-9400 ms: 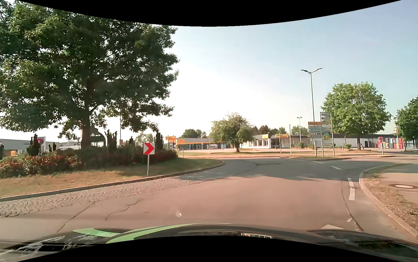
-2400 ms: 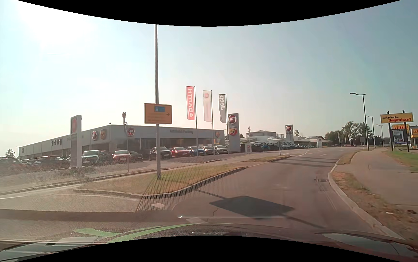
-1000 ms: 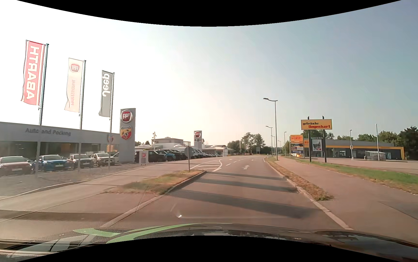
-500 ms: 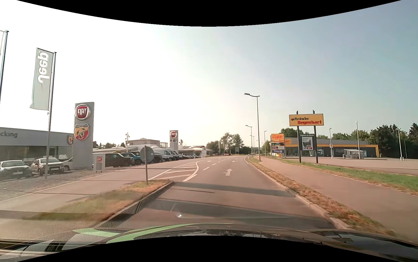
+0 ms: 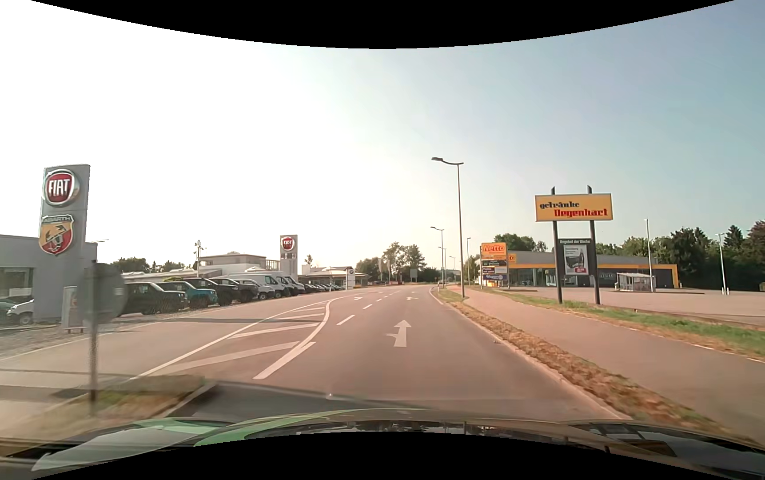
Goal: Follow the waypoints while adhering to traffic rules and regulations
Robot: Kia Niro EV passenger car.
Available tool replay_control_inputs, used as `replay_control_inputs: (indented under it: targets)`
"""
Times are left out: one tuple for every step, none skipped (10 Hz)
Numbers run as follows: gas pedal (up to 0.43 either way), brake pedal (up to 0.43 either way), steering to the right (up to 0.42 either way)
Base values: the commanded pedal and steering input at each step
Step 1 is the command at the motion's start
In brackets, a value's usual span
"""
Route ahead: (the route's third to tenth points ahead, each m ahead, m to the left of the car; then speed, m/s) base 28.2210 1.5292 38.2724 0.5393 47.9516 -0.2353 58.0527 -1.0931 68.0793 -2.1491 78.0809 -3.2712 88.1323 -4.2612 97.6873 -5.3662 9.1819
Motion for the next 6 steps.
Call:
replay_control_inputs:
  targets:
    - [0.339, 0.000, 0.036]
    - [0.339, 0.000, 0.028]
    - [0.339, 0.000, 0.021]
    - [0.339, 0.000, 0.019]
    - [0.339, 0.000, 0.018]
    - [0.339, 0.000, 0.015]
